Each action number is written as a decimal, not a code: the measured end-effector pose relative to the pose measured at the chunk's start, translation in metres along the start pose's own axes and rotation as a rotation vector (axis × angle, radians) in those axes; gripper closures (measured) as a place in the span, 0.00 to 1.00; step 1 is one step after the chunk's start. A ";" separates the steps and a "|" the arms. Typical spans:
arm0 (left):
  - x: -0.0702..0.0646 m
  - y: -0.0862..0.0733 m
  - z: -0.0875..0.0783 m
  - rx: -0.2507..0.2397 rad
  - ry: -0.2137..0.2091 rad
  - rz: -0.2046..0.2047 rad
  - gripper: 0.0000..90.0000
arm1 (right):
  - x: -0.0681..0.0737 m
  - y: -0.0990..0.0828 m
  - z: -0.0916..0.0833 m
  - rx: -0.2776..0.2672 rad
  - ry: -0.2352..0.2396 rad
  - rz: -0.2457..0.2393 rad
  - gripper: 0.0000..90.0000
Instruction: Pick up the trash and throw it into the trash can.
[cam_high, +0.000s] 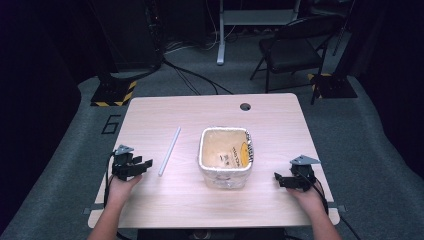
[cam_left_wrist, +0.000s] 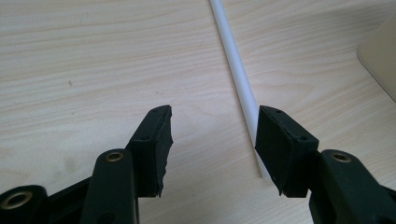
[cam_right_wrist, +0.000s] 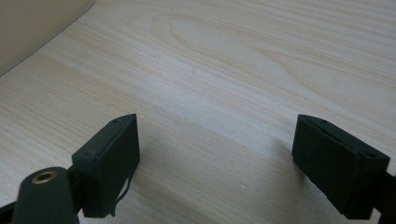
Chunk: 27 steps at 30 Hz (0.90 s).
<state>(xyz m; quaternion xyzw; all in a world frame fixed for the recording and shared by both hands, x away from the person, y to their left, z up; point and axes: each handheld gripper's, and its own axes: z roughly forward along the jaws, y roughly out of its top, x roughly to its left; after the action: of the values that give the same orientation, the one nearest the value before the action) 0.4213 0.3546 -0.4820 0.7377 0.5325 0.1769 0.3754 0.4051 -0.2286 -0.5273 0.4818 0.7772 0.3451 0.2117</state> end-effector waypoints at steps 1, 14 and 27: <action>-0.001 0.002 0.000 0.001 0.001 0.006 0.51 | 0.000 0.000 0.000 0.000 0.000 0.000 0.16; -0.010 0.016 0.002 -0.014 -0.005 0.017 0.54 | 0.000 0.000 0.000 -0.001 0.000 -0.001 0.16; -0.020 0.020 0.011 -0.010 -0.008 0.050 0.61 | 0.000 0.000 0.000 0.000 0.001 -0.001 0.16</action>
<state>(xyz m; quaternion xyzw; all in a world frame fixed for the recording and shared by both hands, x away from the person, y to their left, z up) 0.4339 0.3290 -0.4720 0.7494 0.5117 0.1860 0.3767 0.4052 -0.2287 -0.5273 0.4813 0.7774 0.3453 0.2115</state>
